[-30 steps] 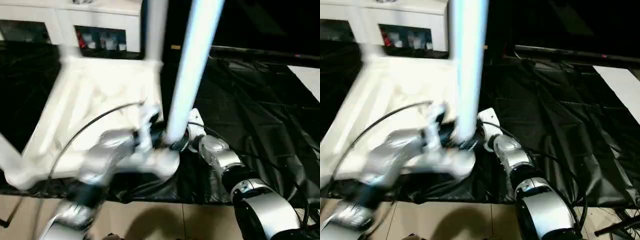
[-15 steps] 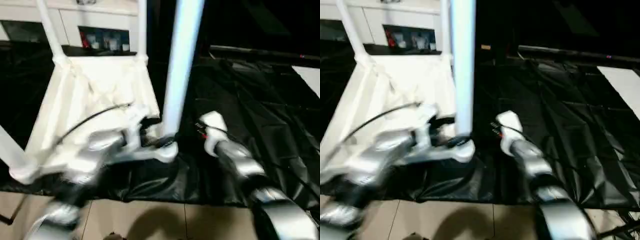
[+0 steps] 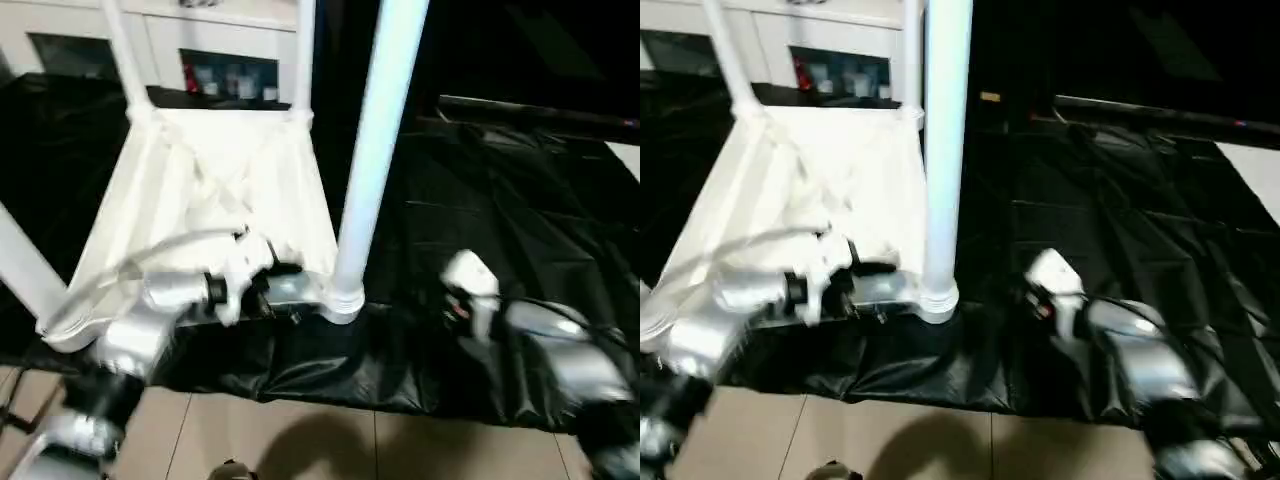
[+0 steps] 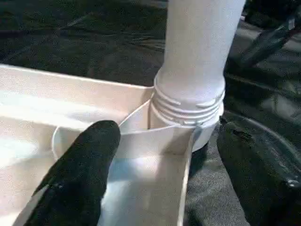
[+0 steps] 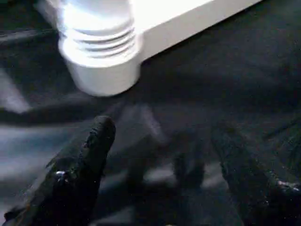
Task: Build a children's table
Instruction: Rotate table base
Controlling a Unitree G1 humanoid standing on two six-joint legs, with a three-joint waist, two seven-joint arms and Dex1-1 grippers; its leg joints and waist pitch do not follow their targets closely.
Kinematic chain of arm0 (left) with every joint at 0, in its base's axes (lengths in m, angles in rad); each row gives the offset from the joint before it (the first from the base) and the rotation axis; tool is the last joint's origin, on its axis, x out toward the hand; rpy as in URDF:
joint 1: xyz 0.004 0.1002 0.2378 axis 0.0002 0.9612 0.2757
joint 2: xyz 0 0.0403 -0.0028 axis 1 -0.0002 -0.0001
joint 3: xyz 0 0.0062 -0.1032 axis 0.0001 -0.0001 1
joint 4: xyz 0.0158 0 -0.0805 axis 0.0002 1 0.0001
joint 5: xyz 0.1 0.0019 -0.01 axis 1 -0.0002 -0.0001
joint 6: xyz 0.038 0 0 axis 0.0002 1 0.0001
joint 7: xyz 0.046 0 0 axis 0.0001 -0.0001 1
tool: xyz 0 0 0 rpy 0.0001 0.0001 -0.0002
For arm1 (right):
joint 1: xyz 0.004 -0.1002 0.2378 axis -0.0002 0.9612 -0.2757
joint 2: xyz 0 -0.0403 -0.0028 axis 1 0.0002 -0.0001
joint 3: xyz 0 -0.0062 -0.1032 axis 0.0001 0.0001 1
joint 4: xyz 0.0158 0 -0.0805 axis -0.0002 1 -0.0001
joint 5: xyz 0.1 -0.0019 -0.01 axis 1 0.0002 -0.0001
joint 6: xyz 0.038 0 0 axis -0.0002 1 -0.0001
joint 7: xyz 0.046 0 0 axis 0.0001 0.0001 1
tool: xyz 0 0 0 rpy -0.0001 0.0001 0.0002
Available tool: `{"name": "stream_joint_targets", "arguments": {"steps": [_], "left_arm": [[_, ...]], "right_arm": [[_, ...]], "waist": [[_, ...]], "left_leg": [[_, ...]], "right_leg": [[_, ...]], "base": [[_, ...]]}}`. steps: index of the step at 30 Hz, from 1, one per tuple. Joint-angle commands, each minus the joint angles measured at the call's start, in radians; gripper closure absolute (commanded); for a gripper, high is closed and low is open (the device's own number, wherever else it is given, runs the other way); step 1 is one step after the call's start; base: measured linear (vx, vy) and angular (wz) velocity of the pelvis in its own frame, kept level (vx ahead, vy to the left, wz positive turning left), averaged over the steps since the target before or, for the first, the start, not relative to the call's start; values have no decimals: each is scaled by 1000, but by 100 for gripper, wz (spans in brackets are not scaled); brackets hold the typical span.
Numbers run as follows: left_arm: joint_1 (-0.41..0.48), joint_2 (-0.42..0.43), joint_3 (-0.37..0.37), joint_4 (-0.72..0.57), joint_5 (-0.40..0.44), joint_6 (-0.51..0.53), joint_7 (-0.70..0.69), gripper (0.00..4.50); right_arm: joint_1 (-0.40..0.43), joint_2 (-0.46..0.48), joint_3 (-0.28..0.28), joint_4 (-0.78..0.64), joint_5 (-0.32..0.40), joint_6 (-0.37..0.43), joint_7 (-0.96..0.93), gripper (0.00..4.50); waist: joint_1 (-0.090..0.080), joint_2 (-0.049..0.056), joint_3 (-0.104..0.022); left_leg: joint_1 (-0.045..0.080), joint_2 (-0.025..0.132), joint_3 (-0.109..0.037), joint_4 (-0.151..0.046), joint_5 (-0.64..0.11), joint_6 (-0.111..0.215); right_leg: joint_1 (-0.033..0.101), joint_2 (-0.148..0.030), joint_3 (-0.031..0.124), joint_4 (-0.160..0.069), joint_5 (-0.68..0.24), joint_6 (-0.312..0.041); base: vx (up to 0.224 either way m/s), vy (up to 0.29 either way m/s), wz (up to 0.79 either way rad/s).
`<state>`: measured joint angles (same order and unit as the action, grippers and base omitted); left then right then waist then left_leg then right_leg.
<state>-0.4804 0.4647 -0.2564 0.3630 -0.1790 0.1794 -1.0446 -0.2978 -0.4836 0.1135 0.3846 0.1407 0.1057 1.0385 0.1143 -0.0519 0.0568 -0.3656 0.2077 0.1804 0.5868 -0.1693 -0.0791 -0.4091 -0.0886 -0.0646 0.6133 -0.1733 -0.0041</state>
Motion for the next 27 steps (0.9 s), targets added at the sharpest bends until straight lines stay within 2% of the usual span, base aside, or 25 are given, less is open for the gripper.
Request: {"name": "stream_joint_targets", "arguments": {"steps": [1,2,5,7,8,11,16,20,21,24,27], "left_arm": [[-15,7,-30,24,20,1,-44,99],[-25,11,-39,46,18,16,-75,105],[-38,17,-57,76,28,19,-106,144],[-47,19,-64,100,36,9,-123,152],[-53,19,-67,116,43,2,-128,177],[-71,16,-67,161,61,-18,-124,198],[-97,10,-64,227,77,-42,-123,243],[-114,4,-61,266,85,-53,-129,280],[-118,4,-63,272,88,-56,-132,301],[-133,7,-77,303,108,-69,-155,320],[-143,15,-91,325,130,-83,-171,347]], "right_arm": [[9,-21,5,-63,32,43,35,44],[22,-35,10,-100,46,75,51,40],[34,-47,21,-136,56,103,72,1],[40,-50,22,-157,59,117,74,0],[41,-50,21,-166,59,124,73,0],[41,-51,20,-181,58,140,72,0],[43,-57,25,-206,63,166,66,0],[42,-55,26,-208,58,168,59,0],[42,-55,26,-207,57,168,58,0],[44,-56,25,-217,59,180,56,0],[45,-59,28,-220,58,183,54,0]], "waist": [[3,8,-64],[1,12,-64],[-2,11,-66],[-1,12,-65],[0,10,-65],[2,12,-63],[5,10,-64],[5,12,-63],[4,11,-61],[3,14,-56],[2,12,-57]], "left_leg": [[10,20,-7,-77,-296,11],[9,20,-8,-77,-289,11],[11,21,-6,-75,-286,12],[12,22,-6,-75,-292,8],[13,22,-6,-75,-296,7],[14,21,-8,-77,-309,1],[13,22,-9,-77,-299,-2],[15,22,-10,-78,-326,-9],[15,20,-9,-78,-336,-9],[20,20,-13,-81,-376,-15],[24,21,-17,-82,-392,-18]], "right_leg": [[51,-46,40,-76,-270,-159],[51,-47,40,-76,-265,-163],[49,-47,40,-75,-251,-180],[48,-50,39,-76,-264,-184],[48,-48,39,-78,-273,-181],[47,-49,38,-80,-293,-176],[49,-53,39,-78,-286,-172],[47,-54,38,-84,-333,-164],[46,-54,38,-87,-351,-159],[43,-56,37,-96,-430,-137],[42,-60,36,-103,-486,-116]], "base": [[0,0,0],[0,0,0],[0,0,0],[0,0,0],[0,0,0],[0,0,0],[0,0,0],[0,0,0],[0,0,0],[0,0,0],[0,0,0]]}}
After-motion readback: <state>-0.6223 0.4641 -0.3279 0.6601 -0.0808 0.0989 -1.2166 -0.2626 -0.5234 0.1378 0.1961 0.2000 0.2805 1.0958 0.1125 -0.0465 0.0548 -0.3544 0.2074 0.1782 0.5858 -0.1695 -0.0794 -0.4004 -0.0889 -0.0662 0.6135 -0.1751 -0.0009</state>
